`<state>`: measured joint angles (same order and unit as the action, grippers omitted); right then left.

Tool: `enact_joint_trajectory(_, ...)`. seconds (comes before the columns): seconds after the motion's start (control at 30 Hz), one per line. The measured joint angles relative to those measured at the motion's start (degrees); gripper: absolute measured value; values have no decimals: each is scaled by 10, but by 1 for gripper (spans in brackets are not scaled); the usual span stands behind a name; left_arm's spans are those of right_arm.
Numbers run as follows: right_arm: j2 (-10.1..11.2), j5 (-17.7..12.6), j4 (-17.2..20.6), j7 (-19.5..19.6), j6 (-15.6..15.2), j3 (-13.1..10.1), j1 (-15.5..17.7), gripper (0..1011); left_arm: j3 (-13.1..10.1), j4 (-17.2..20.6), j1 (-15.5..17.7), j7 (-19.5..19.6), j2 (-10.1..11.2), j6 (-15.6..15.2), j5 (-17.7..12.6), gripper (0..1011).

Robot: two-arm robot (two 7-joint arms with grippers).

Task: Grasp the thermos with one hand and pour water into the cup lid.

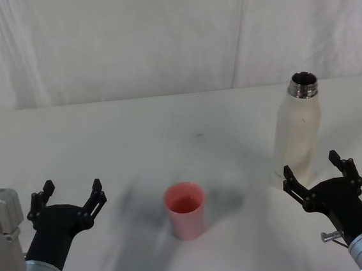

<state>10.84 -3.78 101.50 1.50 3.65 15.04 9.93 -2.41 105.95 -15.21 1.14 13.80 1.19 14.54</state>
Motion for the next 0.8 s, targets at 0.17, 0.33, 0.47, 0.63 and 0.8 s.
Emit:
enact_joint_trajectory(0.17, 0, 0, 0, 0, 0, 0, 0, 1000, 0, 0, 0, 0, 0, 0, 0, 1001)
enact_joint_trajectory(0.33, 0, 0, 0, 0, 0, 0, 0, 1000, 0, 0, 0, 0, 0, 0, 0, 1001)
enact_joint_trajectory(0.47, -2, 1, 0, -2, 0, -3, 1, 1000, 0, 0, 0, 0, 0, 0, 0, 1001)
enact_joint_trajectory(0.63, -9, 5, 2, -11, -3, -11, 4, 1000, 0, 0, 0, 0, 0, 0, 0, 1001)
enact_joint_trajectory(0.8, -14, 8, 4, -23, -8, -18, 6, 1000, 0, 0, 0, 0, 0, 0, 0, 1001)
